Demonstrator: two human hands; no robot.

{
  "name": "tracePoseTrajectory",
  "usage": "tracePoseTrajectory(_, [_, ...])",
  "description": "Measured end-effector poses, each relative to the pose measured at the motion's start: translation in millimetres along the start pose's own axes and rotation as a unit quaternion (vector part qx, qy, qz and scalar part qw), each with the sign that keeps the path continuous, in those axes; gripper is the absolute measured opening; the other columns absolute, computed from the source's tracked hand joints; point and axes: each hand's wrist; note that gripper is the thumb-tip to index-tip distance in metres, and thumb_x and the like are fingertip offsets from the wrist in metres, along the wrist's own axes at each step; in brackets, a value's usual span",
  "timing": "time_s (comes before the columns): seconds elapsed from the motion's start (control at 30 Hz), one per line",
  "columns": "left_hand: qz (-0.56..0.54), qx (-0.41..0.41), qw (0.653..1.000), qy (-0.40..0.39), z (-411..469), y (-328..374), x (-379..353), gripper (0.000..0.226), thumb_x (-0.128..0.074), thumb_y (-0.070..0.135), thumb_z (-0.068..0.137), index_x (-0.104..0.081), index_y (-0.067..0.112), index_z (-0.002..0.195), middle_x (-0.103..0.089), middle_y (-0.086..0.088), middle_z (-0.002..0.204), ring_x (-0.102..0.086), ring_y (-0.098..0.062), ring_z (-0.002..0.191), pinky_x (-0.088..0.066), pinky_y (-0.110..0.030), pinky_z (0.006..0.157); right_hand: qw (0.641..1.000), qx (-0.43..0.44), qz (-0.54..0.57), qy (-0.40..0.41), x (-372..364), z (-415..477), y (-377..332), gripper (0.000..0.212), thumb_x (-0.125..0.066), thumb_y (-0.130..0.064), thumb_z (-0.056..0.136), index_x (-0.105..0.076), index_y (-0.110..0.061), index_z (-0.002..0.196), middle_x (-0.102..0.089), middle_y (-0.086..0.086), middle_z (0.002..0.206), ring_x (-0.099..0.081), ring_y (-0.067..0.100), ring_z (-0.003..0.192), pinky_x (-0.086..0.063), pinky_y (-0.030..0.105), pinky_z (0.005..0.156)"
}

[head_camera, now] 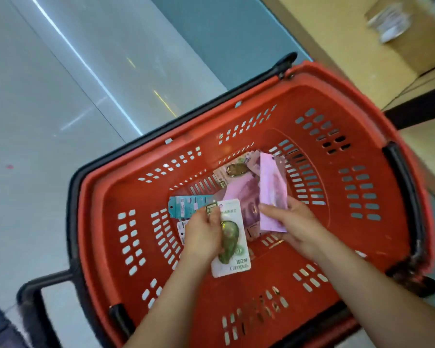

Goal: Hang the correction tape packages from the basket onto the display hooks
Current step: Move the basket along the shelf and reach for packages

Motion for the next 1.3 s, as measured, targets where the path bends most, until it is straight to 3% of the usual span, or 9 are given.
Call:
tracePoseTrajectory(0.2, [0.032, -0.077, 0.996, -0.008, -105.8, 62.9, 92.4, 0.025, -0.052, 0.031, 0.099, -0.066, 0.014, 0.087, -0.072, 0.001, 0.081, -0.068, -0.018, 0.081, -0.052, -0.034, 0.076, 0.986, 0.052, 0.161, -0.011, 10.2, -120.8, -57.9, 0.016, -0.062, 0.001, 0.088, -0.069, -0.012, 0.096, -0.073, -0.004, 0.07, -0.068, 0.004, 0.058, -0.051, 0.019, 0.048])
tracePoseTrajectory(0.37, [0.008, -0.121, 0.992, -0.042, -212.6, 144.3, 154.2, 0.022, -0.053, 0.024, 0.099, -0.066, 0.018, 0.082, -0.069, 0.015, 0.067, -0.061, 0.002, 0.063, -0.045, -0.014, 0.061, 0.951, 0.096, 0.286, -0.073, 1.7, -235.2, -119.4, 0.024, -0.066, -0.008, 0.073, -0.069, -0.017, 0.095, -0.073, 0.001, 0.08, -0.069, 0.013, 0.072, -0.055, 0.042, 0.075])
tracePoseTrajectory(0.47, [-0.02, -0.141, 0.988, -0.057, -259.3, 181.7, 177.4, 0.022, -0.052, 0.019, 0.099, -0.065, 0.018, 0.082, -0.066, 0.018, 0.059, -0.058, 0.007, 0.052, -0.043, -0.01, 0.05, 0.933, 0.143, 0.321, -0.077, -6.3, -295.2, -150.6, 0.026, -0.066, -0.005, 0.071, -0.066, -0.011, 0.097, -0.072, 0.007, 0.078, -0.07, 0.018, 0.069, -0.057, 0.037, 0.065])
tracePoseTrajectory(0.6, [0.011, -0.195, 0.975, -0.108, -306.0, 210.4, 205.9, 0.016, -0.054, 0.018, 0.101, -0.066, 0.018, 0.089, -0.066, 0.011, 0.059, -0.057, -0.001, 0.048, -0.043, -0.021, 0.046, 0.921, 0.248, 0.301, 0.011, -5.2, -367.8, -183.0, 0.031, -0.066, 0.01, 0.08, -0.064, -0.011, 0.102, -0.074, 0.004, 0.083, -0.071, 0.018, 0.073, -0.059, 0.031, 0.063])
tracePoseTrajectory(0.77, [-0.016, -0.226, 0.963, -0.145, -378.6, 235.9, 247.0, 0.012, -0.056, 0.009, 0.098, -0.066, 0.015, 0.097, -0.064, 0.01, 0.059, -0.056, -0.002, 0.047, -0.039, -0.012, 0.042, 0.885, 0.366, 0.264, 0.113, 6.7, -473.9, -210.4, 0.043, -0.074, 0.009, 0.077, -0.064, -0.011, 0.113, -0.074, 0.006, 0.096, -0.072, 0.022, 0.085, -0.059, 0.037, 0.072])
tracePoseTrajectory(0.93, [0.043, -0.337, 0.925, -0.17, -432.6, 280.8, 270.9, 0.019, -0.061, 0.013, 0.096, -0.068, 0.028, 0.087, -0.073, 0.004, 0.077, -0.066, -0.01, 0.068, -0.054, -0.032, 0.067, 0.862, 0.411, 0.258, 0.148, -1.7, -547.2, -219.7, 0.048, -0.076, 0.01, 0.074, -0.064, -0.015, 0.113, -0.076, -0.001, 0.09, -0.072, 0.015, 0.078, -0.056, 0.029, 0.065])
tracePoseTrajectory(1.1, [0.073, -0.409, 0.884, -0.216, -473.4, 328.1, 302.5, 0.019, -0.068, 0.014, 0.091, -0.068, 0.014, 0.072, -0.072, -0.001, 0.071, -0.064, -0.011, 0.068, -0.05, -0.023, 0.06, 0.844, 0.45, 0.252, 0.149, 13.7, -604.6, -217.6, 0.053, -0.077, 0.012, 0.07, -0.063, -0.02, 0.11, -0.075, -0.006, 0.085, -0.072, 0.012, 0.075, -0.056, 0.029, 0.063])
tracePoseTrajectory(1.2, [0.116, -0.467, 0.849, -0.219, -491.4, 360.6, 304.6, 0.009, -0.076, 0.019, 0.084, -0.071, 0.019, 0.076, -0.07, 0.016, 0.097, -0.063, -0.003, 0.09, -0.05, -0.024, 0.083, 0.836, 0.484, 0.223, 0.131, 27.7, -643.2, -216.9, 0.058, -0.081, 0.0, 0.057, -0.064, -0.021, 0.108, -0.076, -0.003, 0.086, -0.072, 0.017, 0.076, -0.056, 0.033, 0.064])
tracePoseTrajectory(1.3, [0.102, -0.433, 0.819, -0.362, -515.1, 378.2, 286.2, 0.013, -0.072, 0.017, 0.083, -0.073, 0.006, 0.089, -0.071, 0.0, 0.101, -0.066, -0.011, 0.089, -0.053, -0.026, 0.079, 0.825, 0.506, 0.223, 0.119, 36.1, -677.9, -215.9, 0.06, -0.079, 0.0, 0.057, -0.063, -0.021, 0.111, -0.076, 0.003, 0.091, -0.073, 0.021, 0.081, -0.057, 0.034, 0.065])
Point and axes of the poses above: each hand's wrist, its own z-axis towards the middle knuckle, its own x-axis out of the back of the hand, y = z × x
